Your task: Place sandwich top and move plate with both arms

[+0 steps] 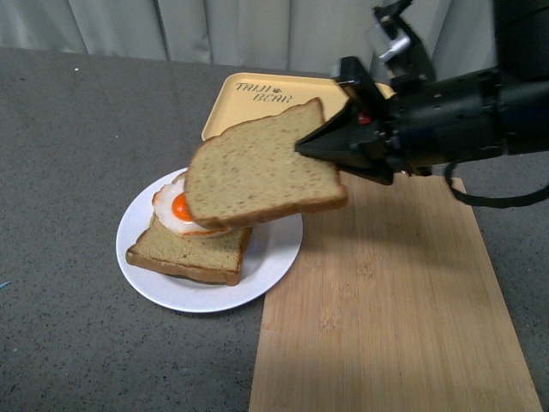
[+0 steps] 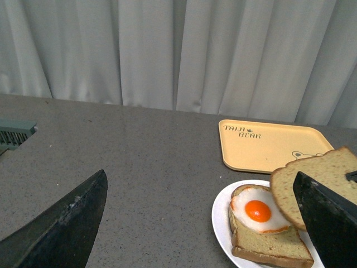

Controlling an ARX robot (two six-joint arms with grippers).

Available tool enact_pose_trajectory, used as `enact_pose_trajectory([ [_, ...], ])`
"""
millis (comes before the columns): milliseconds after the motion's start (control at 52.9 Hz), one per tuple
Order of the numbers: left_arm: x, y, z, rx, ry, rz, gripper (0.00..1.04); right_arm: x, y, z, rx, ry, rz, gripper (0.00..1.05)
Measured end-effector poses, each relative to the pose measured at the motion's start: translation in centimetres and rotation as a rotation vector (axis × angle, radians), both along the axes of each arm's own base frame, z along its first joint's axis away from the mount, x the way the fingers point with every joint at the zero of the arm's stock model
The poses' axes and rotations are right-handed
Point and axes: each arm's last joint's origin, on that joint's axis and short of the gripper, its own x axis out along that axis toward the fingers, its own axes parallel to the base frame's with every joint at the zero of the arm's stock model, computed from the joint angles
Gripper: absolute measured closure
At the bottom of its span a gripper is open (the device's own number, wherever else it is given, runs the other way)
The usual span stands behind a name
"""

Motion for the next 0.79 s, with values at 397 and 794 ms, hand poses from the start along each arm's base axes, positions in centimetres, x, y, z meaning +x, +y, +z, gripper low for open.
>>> enact_pose_trajectory([
  [397, 0.0, 0.0, 0.0, 0.000, 0.000, 0.000, 0.07, 3.2, 5.3, -3.4, -0.003, 0.087, 0.068, 1.02],
  [794, 0.0, 0.0, 0.0, 0.000, 0.000, 0.000, 0.07, 1.1, 3.3, -4.8, -0.112, 0.065, -0.042, 0.43],
])
